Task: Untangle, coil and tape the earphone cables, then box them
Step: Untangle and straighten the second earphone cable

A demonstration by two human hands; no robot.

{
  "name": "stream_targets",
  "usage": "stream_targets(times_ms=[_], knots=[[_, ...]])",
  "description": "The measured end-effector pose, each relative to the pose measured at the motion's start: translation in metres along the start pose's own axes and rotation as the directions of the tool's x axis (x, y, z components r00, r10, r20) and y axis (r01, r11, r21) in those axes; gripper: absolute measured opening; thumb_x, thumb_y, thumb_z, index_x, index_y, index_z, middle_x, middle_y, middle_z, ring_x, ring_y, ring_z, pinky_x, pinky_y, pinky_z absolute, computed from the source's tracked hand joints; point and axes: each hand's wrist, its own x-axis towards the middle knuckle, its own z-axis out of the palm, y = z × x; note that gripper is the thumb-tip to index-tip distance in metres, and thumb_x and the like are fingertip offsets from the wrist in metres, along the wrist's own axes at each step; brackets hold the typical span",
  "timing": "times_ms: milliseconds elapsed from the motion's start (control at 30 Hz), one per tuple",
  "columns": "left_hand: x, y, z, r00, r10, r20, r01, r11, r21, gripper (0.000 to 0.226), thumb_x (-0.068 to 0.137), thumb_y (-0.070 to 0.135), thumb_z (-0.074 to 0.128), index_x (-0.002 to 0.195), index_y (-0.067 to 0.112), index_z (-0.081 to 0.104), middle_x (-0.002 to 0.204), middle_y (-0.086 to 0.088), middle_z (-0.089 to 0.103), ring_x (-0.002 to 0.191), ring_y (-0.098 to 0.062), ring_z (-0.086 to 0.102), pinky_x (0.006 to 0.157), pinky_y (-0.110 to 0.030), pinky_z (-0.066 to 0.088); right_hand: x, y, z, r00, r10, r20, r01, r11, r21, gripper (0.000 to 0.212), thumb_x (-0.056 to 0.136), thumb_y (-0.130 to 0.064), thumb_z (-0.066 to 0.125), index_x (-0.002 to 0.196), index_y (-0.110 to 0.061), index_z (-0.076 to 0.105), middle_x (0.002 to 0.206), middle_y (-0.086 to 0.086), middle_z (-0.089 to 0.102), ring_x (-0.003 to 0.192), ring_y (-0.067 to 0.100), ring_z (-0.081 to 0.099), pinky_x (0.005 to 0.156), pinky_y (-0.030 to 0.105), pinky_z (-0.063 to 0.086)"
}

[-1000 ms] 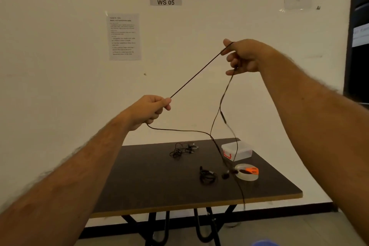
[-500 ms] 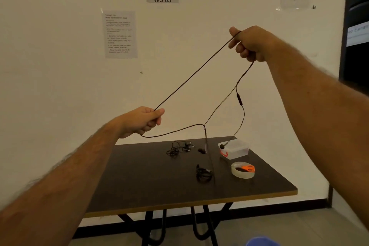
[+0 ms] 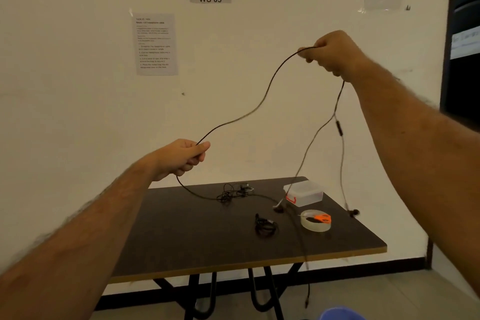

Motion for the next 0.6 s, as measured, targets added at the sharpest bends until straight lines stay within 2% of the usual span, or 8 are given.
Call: stream_targets(times_ms=[67, 100, 167, 267, 367, 433, 600], knots=[[0.0, 0.008, 0.001, 0.999, 0.041, 0.007, -0.04, 0.995, -0.086, 0.04, 0.097, 0.047, 0.048, 0.074, 0.015, 0.051, 0.059, 0.005, 0.03, 0.049, -0.009, 0.021, 0.042, -0.019, 0.017, -0.003, 0.007, 0.002, 0.978, 0.058, 0.202, -0.055, 0.998, -0.018, 0.031, 0.088, -0.031, 0.071, 0.092, 0.0, 0.07, 0.062, 0.004, 0.046, 0.048, 0.015, 0.038, 0.045, 0.023, 0.031], [0.0, 0.012, 0.001, 0.998, 0.059, 0.008, -0.057, 0.991, -0.122, 0.039, 0.095, 0.048, 0.05, 0.074, 0.014, 0.052, 0.059, 0.005, 0.03, 0.048, -0.009, 0.021, 0.042, -0.019, 0.017, -0.005, 0.012, 0.004, 0.967, 0.075, 0.242, -0.058, 0.995, -0.075, 0.028, 0.09, -0.027, 0.07, 0.092, 0.001, 0.07, 0.063, 0.004, 0.047, 0.05, 0.016, 0.039, 0.047, 0.024, 0.032], [0.001, 0.018, -0.004, 0.998, 0.067, -0.004, -0.067, 0.994, -0.083, 0.041, 0.089, 0.052, 0.053, 0.078, 0.013, 0.055, 0.058, 0.006, 0.032, 0.048, -0.008, 0.022, 0.041, -0.019, 0.019, -0.008, 0.024, 0.008, 0.988, 0.033, 0.153, 0.009, 0.964, -0.264, 0.03, 0.091, -0.031, 0.067, 0.083, -0.002, 0.068, 0.062, 0.004, 0.051, 0.058, 0.021, 0.05, 0.054, 0.026, 0.036], [-0.001, 0.007, -0.019, 0.999, -0.002, -0.05, 0.011, 0.984, 0.176, 0.042, 0.092, 0.051, 0.056, 0.08, 0.011, 0.062, 0.06, 0.005, 0.04, 0.049, -0.008, 0.029, 0.045, -0.021, 0.026, -0.013, 0.048, 0.008, 0.998, -0.046, -0.04, 0.02, 0.867, -0.497, 0.042, 0.091, -0.048, 0.063, 0.075, -0.009, 0.063, 0.069, 0.006, 0.058, 0.077, 0.029, 0.058, 0.066, 0.033, 0.042], [-0.004, -0.008, -0.025, 0.996, -0.063, -0.058, 0.079, 0.936, 0.342, 0.042, 0.094, 0.05, 0.056, 0.078, 0.012, 0.065, 0.064, 0.002, 0.043, 0.053, -0.011, 0.031, 0.049, -0.024, 0.029, -0.019, 0.067, 0.014, 0.999, -0.044, -0.017, 0.025, 0.796, -0.604, 0.046, 0.091, -0.056, 0.058, 0.076, -0.013, 0.063, 0.068, 0.004, 0.056, 0.075, 0.028, 0.056, 0.065, 0.034, 0.042], [-0.004, -0.007, -0.019, 0.996, -0.077, -0.042, 0.087, 0.928, 0.361, 0.042, 0.094, 0.05, 0.056, 0.077, 0.013, 0.065, 0.065, 0.001, 0.043, 0.054, -0.011, 0.031, 0.049, -0.024, 0.028, -0.023, 0.07, 0.025, 1.0, -0.016, 0.027, 0.029, 0.811, -0.585, 0.05, 0.091, -0.059, 0.054, 0.076, -0.013, 0.064, 0.068, 0.003, 0.056, 0.076, 0.028, 0.056, 0.065, 0.033, 0.041], [0.005, 0.013, -0.001, 0.999, -0.036, -0.029, 0.043, 0.954, 0.297, 0.04, 0.098, 0.047, 0.053, 0.08, 0.013, 0.065, 0.065, 0.003, 0.042, 0.051, -0.009, 0.027, 0.046, -0.021, 0.024, -0.029, 0.065, 0.061, 0.972, 0.059, 0.229, 0.019, 0.945, -0.327, 0.052, 0.092, -0.059, 0.053, 0.081, -0.013, 0.072, 0.072, 0.005, 0.063, 0.076, 0.025, 0.06, 0.072, 0.034, 0.048]])
